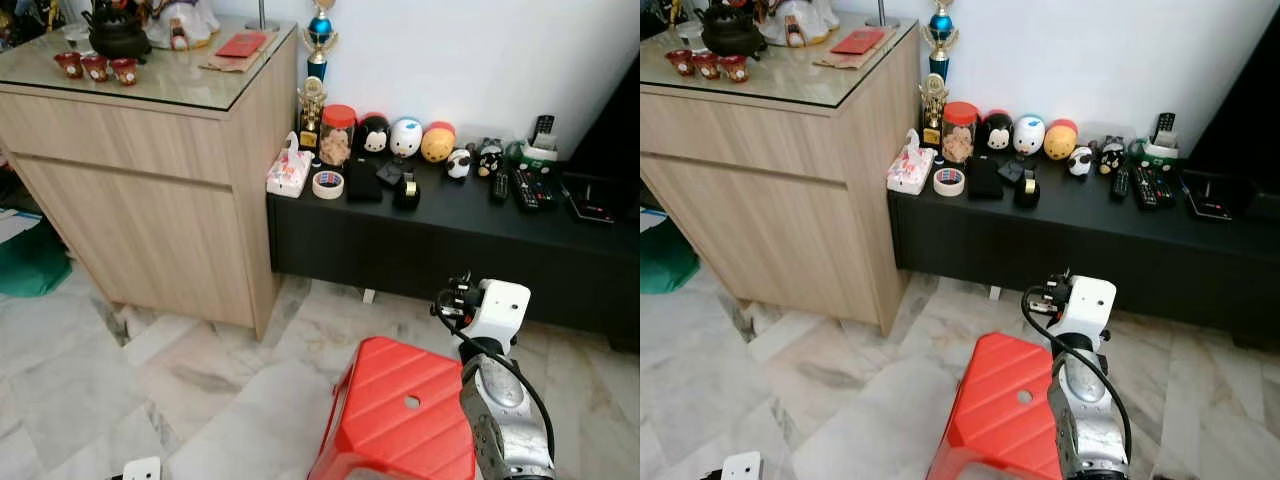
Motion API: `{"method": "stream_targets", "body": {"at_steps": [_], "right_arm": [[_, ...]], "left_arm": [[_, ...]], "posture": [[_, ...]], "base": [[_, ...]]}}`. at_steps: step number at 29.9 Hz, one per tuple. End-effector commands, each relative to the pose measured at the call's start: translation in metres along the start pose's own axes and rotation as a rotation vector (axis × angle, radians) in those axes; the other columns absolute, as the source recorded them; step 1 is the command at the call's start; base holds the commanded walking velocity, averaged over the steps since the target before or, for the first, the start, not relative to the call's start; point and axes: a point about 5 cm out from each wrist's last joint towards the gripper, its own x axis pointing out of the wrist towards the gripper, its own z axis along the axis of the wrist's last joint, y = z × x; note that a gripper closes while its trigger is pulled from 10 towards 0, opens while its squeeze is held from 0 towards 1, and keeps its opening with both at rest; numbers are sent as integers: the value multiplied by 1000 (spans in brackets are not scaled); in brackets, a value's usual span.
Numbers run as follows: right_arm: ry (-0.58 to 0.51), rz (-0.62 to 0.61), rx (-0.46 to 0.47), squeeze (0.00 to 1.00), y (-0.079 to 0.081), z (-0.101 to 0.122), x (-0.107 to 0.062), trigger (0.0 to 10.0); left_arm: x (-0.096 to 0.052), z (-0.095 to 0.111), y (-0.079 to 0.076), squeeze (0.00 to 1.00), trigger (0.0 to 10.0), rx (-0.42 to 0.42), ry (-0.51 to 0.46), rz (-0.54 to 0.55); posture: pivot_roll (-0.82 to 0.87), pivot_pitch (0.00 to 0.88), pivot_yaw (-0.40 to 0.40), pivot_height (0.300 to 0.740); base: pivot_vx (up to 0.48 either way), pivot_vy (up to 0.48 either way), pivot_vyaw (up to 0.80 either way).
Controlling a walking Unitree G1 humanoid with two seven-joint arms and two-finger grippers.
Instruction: Hang keys on a hook
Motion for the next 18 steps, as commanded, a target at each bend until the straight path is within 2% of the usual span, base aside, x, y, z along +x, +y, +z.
{"method": "stream_targets", "body": {"at_steps": [1, 11, 18], "right_arm": [[-17, -27, -5, 0, -9, 3, 2, 10000], [1, -53, -11, 0, -16, -2, 4, 10000], [2, -52, -8, 0, -14, -3, 4, 10000]], "left_arm": [[-3, -10, 2, 0, 10000, 17, 47, -7], [-4, -12, 6, 0, 10000, 19, 54, -4], [-4, -13, 7, 0, 10000, 14, 55, -4]], "posture": [[27, 0, -54, 735], [29, 0, -53, 735], [32, 0, -56, 735]], "base": [[-326, 0, 0], [-327, 0, 0], [-326, 0, 0]]}}
